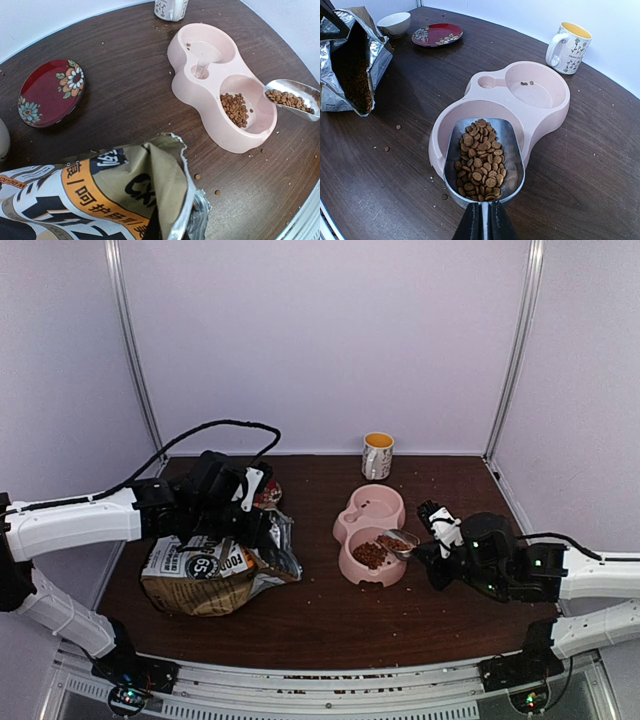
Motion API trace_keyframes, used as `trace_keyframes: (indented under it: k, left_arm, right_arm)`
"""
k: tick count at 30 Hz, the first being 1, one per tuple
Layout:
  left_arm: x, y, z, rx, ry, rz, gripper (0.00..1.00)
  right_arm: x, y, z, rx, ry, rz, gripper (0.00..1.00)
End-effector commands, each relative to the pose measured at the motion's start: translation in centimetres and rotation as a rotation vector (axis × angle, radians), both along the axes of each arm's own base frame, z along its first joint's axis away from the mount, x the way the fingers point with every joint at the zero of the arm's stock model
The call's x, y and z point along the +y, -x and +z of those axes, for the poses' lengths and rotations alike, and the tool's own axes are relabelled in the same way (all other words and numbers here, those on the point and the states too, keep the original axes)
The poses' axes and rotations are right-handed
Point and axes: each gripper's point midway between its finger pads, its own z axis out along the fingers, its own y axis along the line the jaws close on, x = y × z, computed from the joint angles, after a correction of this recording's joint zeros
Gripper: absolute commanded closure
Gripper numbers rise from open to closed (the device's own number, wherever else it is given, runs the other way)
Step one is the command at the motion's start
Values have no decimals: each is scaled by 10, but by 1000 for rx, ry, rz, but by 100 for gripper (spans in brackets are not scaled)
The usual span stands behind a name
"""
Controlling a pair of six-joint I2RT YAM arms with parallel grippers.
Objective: Serve the pet food
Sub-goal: Place the pet food in the pet food bowl.
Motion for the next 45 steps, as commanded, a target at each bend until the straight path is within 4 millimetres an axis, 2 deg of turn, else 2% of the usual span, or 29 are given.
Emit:
trace_keyframes:
  k: [1,20,28,45]
  left_arm:
    - [-12,-20,41,-128,94,17,100]
    - [-11,-19,38,-129,93,16,100]
    - [-6,-17,37,-130,91,27,100]
    - [-11,-19,39,-137,93,10,100]
  right_arm:
    - [3,-1,16,-8,-19,7,100]
    - [-1,2,26,15,46,33,100]
    - [-3,1,26,30,81,44,100]
    - [0,1,24,69,127,77,100]
